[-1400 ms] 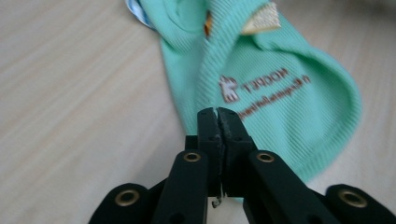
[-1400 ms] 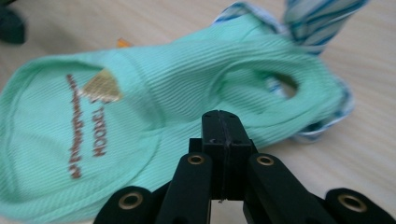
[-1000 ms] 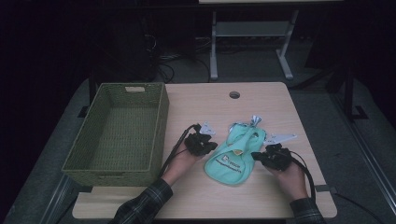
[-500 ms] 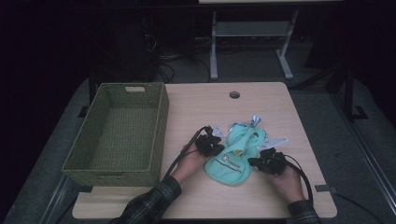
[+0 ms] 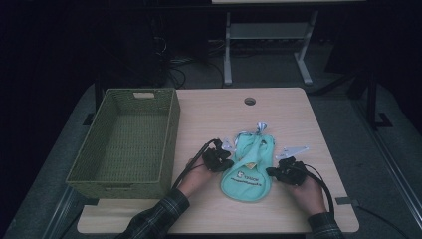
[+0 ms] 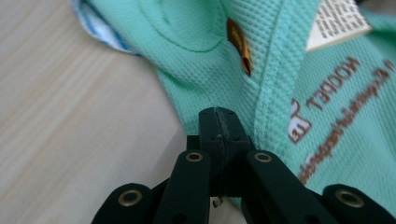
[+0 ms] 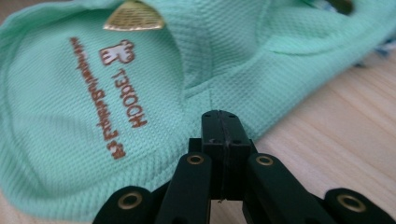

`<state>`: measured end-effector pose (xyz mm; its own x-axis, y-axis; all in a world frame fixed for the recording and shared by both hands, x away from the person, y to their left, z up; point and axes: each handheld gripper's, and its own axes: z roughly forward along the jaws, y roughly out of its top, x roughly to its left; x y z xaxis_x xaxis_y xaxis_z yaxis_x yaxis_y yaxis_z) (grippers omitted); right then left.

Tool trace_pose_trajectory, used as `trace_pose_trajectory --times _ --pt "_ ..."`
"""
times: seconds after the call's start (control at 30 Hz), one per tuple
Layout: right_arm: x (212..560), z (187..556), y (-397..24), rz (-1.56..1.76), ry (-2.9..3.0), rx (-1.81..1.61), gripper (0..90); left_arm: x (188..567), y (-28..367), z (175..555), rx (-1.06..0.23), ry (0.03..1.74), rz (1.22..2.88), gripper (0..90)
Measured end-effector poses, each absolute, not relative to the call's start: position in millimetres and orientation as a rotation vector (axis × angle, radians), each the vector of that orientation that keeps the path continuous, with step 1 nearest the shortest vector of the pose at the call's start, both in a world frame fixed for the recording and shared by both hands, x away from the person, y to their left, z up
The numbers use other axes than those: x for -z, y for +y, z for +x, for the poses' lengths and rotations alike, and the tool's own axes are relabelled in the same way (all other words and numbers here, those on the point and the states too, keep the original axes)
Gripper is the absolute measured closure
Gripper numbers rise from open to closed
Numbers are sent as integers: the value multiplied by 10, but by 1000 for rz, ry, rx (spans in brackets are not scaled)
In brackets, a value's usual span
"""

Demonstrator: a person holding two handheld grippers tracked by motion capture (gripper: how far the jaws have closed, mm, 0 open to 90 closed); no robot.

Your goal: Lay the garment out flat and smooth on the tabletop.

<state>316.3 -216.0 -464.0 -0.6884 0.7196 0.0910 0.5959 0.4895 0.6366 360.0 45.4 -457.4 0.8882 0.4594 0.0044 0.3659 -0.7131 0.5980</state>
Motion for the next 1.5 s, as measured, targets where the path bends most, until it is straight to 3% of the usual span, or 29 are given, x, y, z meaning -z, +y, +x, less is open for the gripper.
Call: trace_pose_trajectory --times 0.37,0.77,0.9,1.0,1.2,1.4,1.5 --pt "4644 3199 -2242 1134 2526 -963 900 4553 540 3430 -179 588 2464 893" --pt "4643 3194 -2231 1135 2524 -955 899 4408 476 3737 -200 687 2363 726" --pt "4643 3191 -2228 1129 2525 -955 900 4426 396 3840 -209 681 2354 631" --pt "4643 3190 -2227 1126 2525 -954 900 4434 329 3883 -213 658 2358 619" --pt "4643 3189 -2225 1124 2525 -953 900 4556 237 3916 -226 652 2406 639" --pt "4644 3188 -2225 1126 2524 -954 900 4570 245 3925 -241 658 2396 849" --pt "4644 3189 -2226 1126 2524 -954 900 4557 265 3936 -245 670 2393 877"
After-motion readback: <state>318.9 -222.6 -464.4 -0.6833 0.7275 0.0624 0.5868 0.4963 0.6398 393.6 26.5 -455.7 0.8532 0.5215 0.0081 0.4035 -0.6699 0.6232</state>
